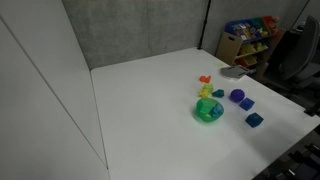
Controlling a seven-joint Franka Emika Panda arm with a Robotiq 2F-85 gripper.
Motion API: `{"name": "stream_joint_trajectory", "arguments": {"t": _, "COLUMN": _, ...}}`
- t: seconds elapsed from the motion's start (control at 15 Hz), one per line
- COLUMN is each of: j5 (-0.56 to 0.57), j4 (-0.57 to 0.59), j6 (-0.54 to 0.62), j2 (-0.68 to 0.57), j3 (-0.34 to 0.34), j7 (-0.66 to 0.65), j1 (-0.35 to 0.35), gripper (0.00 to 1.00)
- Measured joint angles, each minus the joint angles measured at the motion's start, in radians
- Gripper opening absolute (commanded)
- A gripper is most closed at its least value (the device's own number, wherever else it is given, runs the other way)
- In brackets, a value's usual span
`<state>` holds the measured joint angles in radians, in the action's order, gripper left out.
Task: Put the round yellow toy in the bowl
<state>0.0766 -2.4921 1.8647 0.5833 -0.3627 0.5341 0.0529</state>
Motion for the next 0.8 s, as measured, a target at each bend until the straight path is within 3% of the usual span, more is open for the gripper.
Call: {"name": "stream_joint_trajectory", "arguments": {"t": 0.8, "j5": -0.001, "j4": 0.0, "j6": 0.001, "j2": -0.015, "j3": 0.016, "j7": -0.005, "j1": 0.001, "gripper": 1.0}}
